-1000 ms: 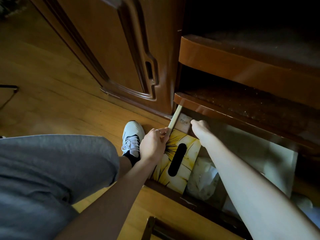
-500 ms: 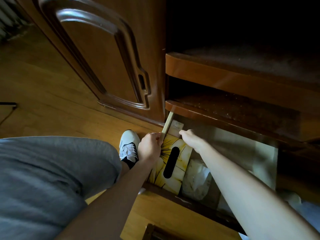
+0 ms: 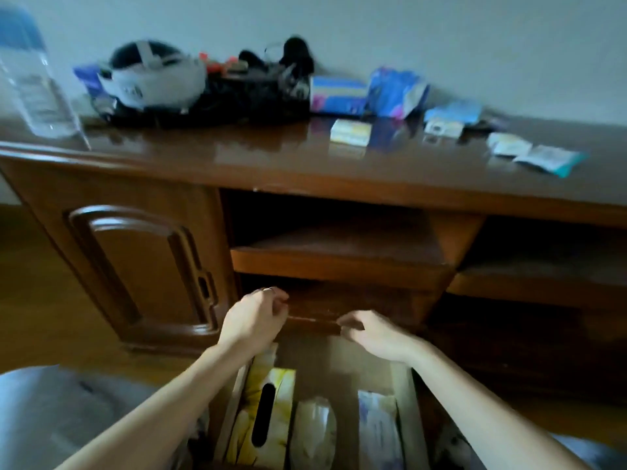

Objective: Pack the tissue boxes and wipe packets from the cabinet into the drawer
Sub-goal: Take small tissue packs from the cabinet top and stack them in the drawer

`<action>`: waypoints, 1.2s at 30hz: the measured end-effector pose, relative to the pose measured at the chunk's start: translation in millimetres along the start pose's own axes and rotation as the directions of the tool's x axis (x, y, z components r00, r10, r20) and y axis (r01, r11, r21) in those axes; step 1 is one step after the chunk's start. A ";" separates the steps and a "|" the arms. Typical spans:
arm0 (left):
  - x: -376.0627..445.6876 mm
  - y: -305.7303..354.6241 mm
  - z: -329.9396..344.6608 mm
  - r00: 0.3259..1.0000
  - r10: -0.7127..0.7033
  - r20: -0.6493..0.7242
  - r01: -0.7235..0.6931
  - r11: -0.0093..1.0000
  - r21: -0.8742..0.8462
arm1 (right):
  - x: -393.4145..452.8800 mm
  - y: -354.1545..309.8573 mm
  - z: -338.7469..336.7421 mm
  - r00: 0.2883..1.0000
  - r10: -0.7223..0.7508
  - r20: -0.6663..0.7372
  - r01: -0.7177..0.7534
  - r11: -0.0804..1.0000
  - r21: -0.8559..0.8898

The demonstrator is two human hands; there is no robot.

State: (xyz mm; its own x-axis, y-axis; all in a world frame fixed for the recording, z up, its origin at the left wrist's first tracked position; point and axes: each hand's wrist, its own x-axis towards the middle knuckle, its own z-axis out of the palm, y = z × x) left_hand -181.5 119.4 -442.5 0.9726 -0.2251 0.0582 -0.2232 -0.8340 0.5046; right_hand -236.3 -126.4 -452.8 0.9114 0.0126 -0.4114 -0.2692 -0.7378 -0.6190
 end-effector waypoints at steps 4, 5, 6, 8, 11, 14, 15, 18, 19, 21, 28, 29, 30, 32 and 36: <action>4.1 61.2 -83.3 0.936 0.235 -0.262 -0.232 0.972 0.041 | -61.3 -39.3 -73.5 0.971 -0.165 -0.172 0.173 0.985 0.030; 7.8 75.2 -102.3 0.911 0.277 -0.307 -0.275 0.960 0.052 | -72.4 -48.8 -91.4 0.952 -0.203 -0.230 0.214 0.976 0.025; 12.6 88.4 -119.3 0.884 0.312 -0.347 -0.311 0.948 0.061 | -81.9 -57.4 -108.5 0.927 -0.236 -0.293 0.253 0.967 0.022; 25.0 111.3 -144.9 0.833 0.360 -0.421 -0.362 0.929 0.078 | -95.2 -69.1 -139.2 0.867 -0.275 -0.416 0.309 0.951 0.014; 54.5 136.0 -165.3 0.815 0.373 -0.443 -0.377 0.922 0.084 | -96.9 -75.4 -176.6 0.781 -0.288 -0.555 0.352 0.936 0.009; 101.7 150.0 -175.0 0.847 0.330 -0.417 -0.343 0.938 0.046 | -76.3 -79.9 -209.4 0.688 -0.291 -0.665 0.343 0.938 -0.055; 120.5 153.3 -176.2 0.857 0.311 -0.411 -0.326 0.945 0.036 | -65.6 -82.5 -220.6 0.664 -0.282 -0.692 0.321 0.944 -0.076; 177.7 162.2 -174.0 0.871 0.315 -0.377 -0.312 0.947 0.073 | -26.9 -92.1 -250.1 0.676 -0.244 -0.695 0.220 0.967 -0.126; 195.6 166.8 -170.0 0.877 0.350 -0.330 -0.332 0.937 0.113 | -12.7 -94.3 -259.6 0.687 -0.237 -0.687 0.165 0.972 -0.169; 227.1 179.3 -156.6 0.896 0.416 -0.155 -0.393 0.905 0.161 | 15.7 -96.1 -282.3 0.690 -0.231 -0.686 0.028 0.955 -0.294; 287.9 190.5 -97.0 0.890 0.453 0.048 -0.455 0.877 0.155 | 104.5 -79.0 -351.4 0.721 0.029 -0.692 -0.299 0.914 -0.274; 291.4 190.7 -96.3 0.889 0.456 0.040 -0.456 0.875 0.160 | 113.0 -76.6 -351.2 0.722 0.030 -0.691 -0.334 0.890 -0.310; 293.3 191.0 -96.0 0.889 0.457 0.034 -0.456 0.874 0.166 | 118.8 -76.0 -350.0 0.710 -0.004 -0.705 -0.359 0.858 -0.367; 293.1 192.1 -95.2 0.890 0.456 0.017 -0.450 0.872 0.192 | 123.0 -78.4 -348.5 0.667 -0.135 -0.732 -0.360 0.802 -0.476; 280.1 195.2 -101.0 0.885 0.447 -0.129 -0.415 0.884 0.215 | 105.8 -89.9 -337.6 0.684 -0.212 -0.697 -0.253 0.828 -0.500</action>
State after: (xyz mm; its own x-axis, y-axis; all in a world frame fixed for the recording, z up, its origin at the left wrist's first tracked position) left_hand 53.9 -55.6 -240.7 0.7694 -0.5075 0.3879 -0.6152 -0.7521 0.2364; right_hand -10.6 -286.6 -214.8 0.8981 -0.3054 0.3165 -0.2975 -0.9518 -0.0743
